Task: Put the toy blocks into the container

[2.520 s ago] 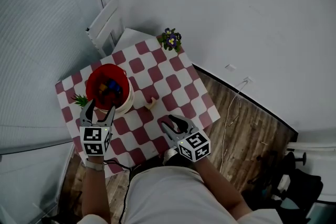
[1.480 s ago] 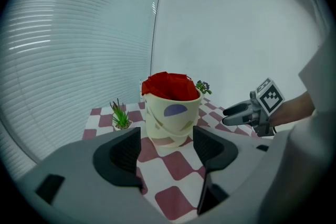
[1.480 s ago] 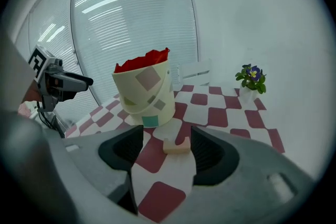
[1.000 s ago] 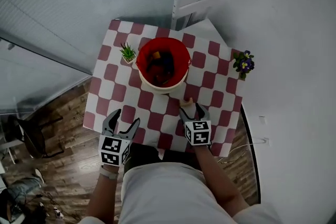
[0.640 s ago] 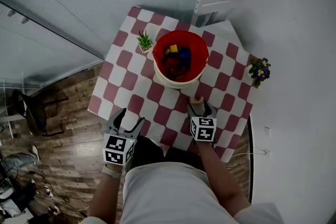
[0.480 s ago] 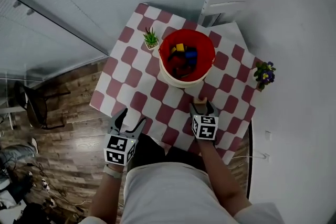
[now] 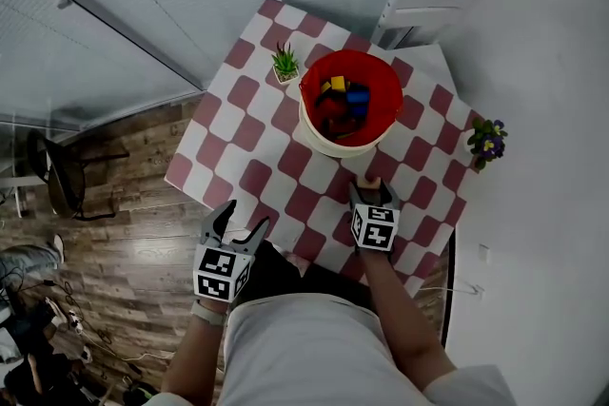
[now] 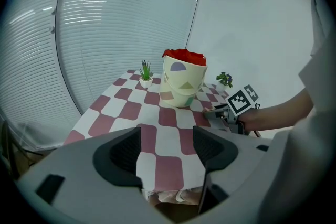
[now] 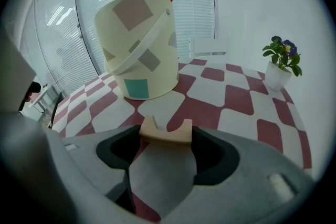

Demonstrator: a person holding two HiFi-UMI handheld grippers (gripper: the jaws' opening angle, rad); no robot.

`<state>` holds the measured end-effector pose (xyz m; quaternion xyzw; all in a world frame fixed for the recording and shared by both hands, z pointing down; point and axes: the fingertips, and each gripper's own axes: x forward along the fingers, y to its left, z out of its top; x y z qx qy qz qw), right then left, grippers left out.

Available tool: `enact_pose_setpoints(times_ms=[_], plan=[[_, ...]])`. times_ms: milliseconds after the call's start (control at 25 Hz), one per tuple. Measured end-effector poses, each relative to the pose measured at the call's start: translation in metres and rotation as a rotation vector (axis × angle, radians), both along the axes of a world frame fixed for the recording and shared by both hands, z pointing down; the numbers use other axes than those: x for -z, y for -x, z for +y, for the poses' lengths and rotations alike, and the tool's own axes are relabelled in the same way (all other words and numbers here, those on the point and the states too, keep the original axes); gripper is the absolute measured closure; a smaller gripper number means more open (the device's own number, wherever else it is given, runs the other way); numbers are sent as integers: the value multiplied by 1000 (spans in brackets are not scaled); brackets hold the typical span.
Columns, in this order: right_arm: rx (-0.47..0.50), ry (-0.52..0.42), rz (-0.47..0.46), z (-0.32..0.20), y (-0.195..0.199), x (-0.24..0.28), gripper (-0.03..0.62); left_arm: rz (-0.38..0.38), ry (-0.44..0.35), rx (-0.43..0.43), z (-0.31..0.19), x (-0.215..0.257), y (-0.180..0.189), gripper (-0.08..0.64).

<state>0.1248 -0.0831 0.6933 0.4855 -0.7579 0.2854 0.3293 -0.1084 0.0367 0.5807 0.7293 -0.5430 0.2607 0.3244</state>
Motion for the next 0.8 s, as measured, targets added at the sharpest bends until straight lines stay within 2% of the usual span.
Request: enact_pose_setpoints(times_ms=[360,800], plan=[[0,-17,-1,0,-1,13,291,11,-14,-29,-10,2,-1,267],[-23,-100,-29,-11,6,70,291,39,-65,-117,-39,17,-9,267]])
